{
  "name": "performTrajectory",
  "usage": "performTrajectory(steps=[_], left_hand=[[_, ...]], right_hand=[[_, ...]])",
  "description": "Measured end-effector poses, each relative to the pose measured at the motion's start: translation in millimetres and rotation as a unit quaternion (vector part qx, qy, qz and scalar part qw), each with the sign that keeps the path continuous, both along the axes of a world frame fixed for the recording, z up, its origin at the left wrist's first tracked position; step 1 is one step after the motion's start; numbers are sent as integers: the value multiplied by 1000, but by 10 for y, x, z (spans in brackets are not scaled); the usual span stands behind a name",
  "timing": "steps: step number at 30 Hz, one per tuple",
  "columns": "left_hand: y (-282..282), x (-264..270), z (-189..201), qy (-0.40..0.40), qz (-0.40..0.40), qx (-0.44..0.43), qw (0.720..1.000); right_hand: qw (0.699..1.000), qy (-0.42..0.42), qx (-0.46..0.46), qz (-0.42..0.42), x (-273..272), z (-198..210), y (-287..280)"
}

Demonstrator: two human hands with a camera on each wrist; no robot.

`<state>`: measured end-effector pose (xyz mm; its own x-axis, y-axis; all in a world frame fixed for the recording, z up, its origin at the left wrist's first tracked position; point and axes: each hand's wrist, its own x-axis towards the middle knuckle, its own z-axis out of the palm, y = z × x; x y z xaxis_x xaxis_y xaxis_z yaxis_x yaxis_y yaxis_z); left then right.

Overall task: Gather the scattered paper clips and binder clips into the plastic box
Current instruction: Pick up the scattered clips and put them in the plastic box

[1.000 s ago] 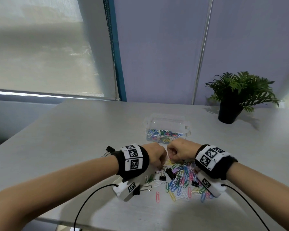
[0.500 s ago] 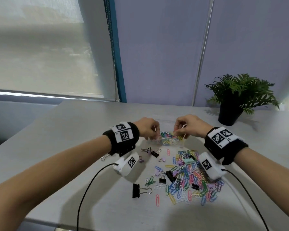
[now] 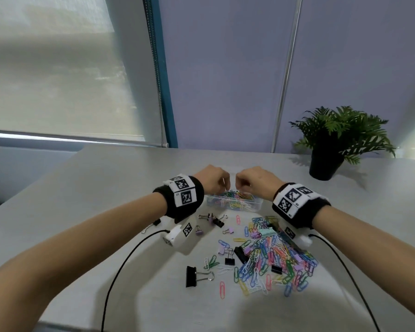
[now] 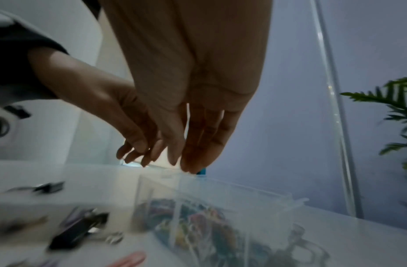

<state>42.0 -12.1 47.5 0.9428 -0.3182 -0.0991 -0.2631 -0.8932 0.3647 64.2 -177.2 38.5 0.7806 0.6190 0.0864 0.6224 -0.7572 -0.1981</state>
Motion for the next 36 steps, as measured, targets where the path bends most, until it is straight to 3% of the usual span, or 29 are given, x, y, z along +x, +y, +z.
performTrajectory(steps=[5,8,13,20,27,32,36], left_hand=[[-162,-397,-223,98,-106,20,989],[-310,-512,-352,127,-133,41,982],[-452,-544,-456,61,-121,91,987],[-651,-549,-496,80,-36,89,992],[-696,-546,-442,125,-35,120,984],[-655,-544,-461,145,-43,126,981],[-560,-517,-448,133,-48,108,984]], right_hand=[[978,100,-155,102,-225,-228,-15],[963,132,-194,130,-231,-285,-17],[976,110,-147,121,-256,-348,-116],[974,158,-146,76,-225,-382,-231],[969,200,-122,77,-182,-396,-307],[974,191,-79,88,-198,-331,-374],[986,130,-57,83,-233,-301,-348]])
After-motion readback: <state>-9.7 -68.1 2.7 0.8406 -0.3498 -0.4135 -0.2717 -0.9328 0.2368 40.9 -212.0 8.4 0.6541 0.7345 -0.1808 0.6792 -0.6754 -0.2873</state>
